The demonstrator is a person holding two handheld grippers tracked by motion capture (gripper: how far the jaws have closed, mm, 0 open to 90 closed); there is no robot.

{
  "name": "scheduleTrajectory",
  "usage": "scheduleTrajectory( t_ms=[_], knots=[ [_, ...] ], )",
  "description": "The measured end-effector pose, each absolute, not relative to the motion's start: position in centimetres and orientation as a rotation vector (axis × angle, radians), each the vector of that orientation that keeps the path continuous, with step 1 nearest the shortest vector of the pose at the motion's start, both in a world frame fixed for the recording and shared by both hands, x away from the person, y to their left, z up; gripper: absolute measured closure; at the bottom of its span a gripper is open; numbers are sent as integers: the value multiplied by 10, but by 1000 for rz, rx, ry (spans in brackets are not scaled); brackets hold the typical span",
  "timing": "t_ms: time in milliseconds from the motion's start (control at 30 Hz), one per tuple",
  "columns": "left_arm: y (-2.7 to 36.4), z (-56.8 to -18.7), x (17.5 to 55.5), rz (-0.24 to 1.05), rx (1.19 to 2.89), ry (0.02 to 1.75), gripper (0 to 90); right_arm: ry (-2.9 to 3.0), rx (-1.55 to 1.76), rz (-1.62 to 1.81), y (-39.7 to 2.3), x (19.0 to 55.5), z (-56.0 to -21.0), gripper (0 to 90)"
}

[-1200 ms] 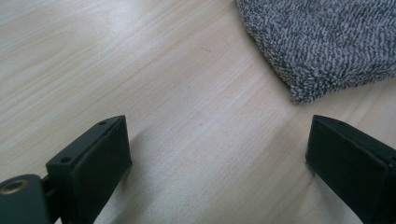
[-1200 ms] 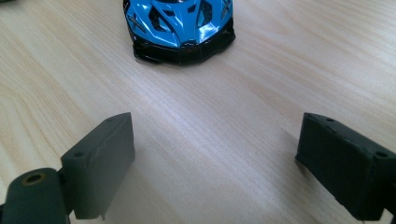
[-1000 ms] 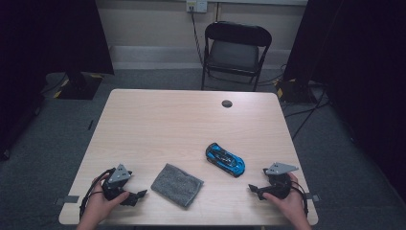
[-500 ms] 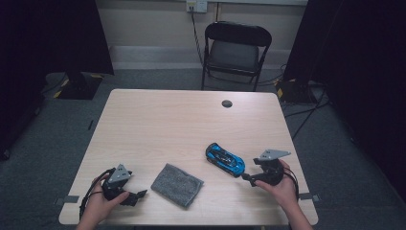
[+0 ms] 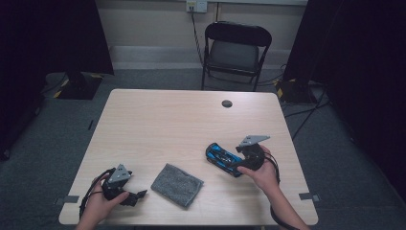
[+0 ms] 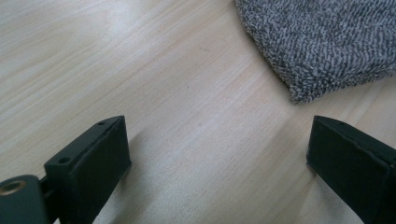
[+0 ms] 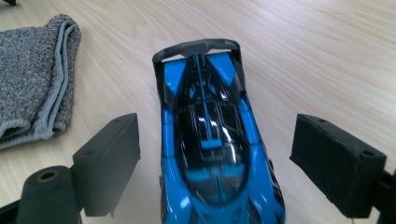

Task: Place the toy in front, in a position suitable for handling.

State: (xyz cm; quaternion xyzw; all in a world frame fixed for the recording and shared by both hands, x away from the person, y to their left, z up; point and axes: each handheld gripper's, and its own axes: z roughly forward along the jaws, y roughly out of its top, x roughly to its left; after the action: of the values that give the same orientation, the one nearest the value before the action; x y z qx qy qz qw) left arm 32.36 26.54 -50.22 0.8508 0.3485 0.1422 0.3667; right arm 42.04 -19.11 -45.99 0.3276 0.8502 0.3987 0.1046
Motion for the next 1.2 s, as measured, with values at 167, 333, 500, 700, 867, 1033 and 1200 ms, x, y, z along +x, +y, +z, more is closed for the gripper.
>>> scheduleTrajectory(
  t_ms=[167, 333, 500, 700, 867, 1033, 1200],
  knots=[
    [265, -502, 324, 365, 2184, 897, 51, 2537, 912, 1108, -169, 430, -463, 146],
    [265, -502, 324, 362, 2186, 893, 46, 2557, 907, 1108, -154, 440, -467, 145],
    [265, -502, 324, 359, 2192, 888, 45, 2579, 900, 1090, -142, 448, -472, 145],
    [266, -502, 325, 359, 2198, 879, 45, 2592, 906, 1068, -135, 452, -477, 142],
    [266, -502, 325, 359, 2199, 876, 45, 2596, 917, 1044, -131, 454, -482, 143],
    [266, -502, 326, 358, 2198, 876, 45, 2594, 932, 1042, -129, 456, -485, 144],
    [266, -502, 326, 358, 2199, 874, 45, 2593, 933, 1019, -126, 456, -487, 151]
  ],
)
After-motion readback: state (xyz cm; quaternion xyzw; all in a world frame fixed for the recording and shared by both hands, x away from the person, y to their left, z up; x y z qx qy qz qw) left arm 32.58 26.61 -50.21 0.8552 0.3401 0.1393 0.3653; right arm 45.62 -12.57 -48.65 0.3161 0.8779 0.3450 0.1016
